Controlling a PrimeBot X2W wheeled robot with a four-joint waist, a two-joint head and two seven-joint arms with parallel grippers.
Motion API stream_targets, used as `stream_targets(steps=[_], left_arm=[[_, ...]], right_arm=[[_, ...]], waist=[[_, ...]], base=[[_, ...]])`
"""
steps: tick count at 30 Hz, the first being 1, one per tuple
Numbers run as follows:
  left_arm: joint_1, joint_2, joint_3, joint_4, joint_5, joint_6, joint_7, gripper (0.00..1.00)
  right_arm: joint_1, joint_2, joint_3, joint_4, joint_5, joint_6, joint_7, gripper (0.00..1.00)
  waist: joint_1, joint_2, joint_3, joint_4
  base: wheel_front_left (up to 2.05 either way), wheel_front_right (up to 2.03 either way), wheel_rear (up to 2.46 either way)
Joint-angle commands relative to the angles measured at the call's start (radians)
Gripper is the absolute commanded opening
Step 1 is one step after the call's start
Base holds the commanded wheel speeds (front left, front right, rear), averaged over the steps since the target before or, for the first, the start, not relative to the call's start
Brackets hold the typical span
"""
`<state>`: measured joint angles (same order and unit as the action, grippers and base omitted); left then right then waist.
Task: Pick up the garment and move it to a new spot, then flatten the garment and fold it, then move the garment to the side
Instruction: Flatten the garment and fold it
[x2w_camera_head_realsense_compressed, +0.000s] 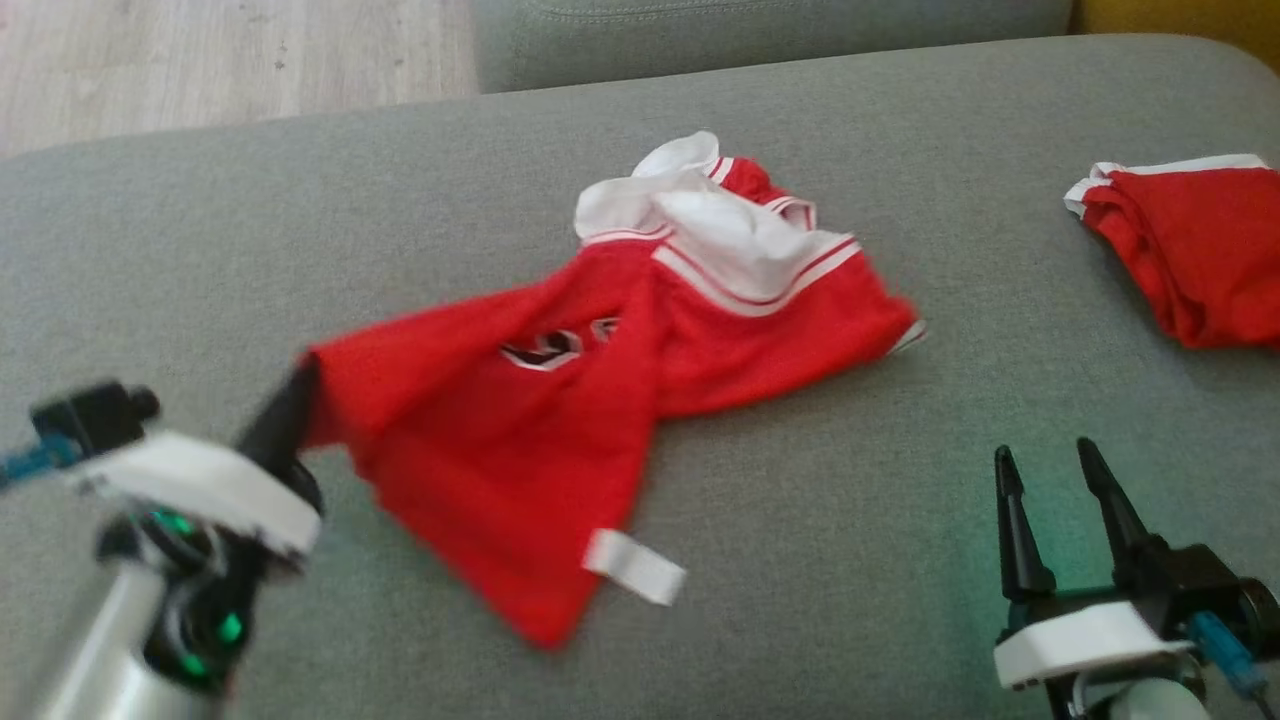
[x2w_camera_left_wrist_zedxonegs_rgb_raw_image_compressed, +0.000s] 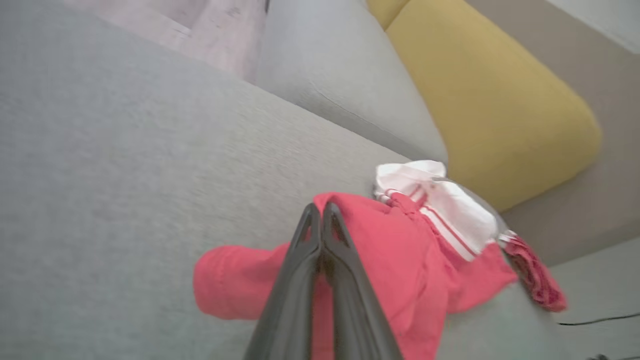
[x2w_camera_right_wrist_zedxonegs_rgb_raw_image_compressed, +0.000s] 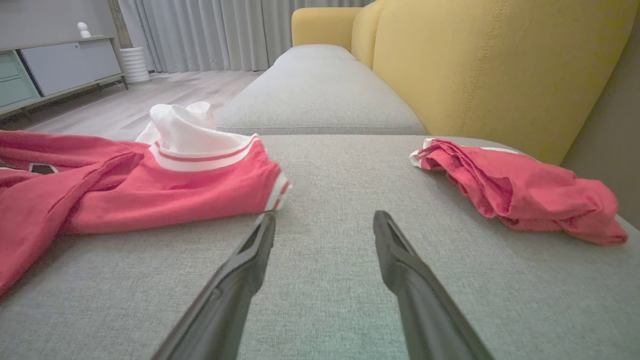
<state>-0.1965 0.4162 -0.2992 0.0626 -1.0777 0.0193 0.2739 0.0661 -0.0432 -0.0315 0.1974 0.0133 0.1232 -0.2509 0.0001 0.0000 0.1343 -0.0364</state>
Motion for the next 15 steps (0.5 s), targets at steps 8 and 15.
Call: stream_targets(steps=[8, 15], left_arm=[[-0.277, 0.055, 0.048, 0.320, 0.125, 0.030, -0.072, 0.00], [-0.380, 0.071, 0.034, 0.515, 0.254, 0.047, -0.256, 1.00]], right_arm=[[-0.049, -0.007, 0.040, -0.016, 0.006, 0.008, -0.011, 1.00], [-0.050, -0.007, 0.039, -0.008, 0.014, 0.008, -0.011, 1.00]], waist=[[-0.0001, 0.0000, 0.009, -0.040], [-0.0001, 0.0000, 0.015, -0.062]], base=[[0.00, 0.00, 0.00], [0.00, 0.00, 0.00]])
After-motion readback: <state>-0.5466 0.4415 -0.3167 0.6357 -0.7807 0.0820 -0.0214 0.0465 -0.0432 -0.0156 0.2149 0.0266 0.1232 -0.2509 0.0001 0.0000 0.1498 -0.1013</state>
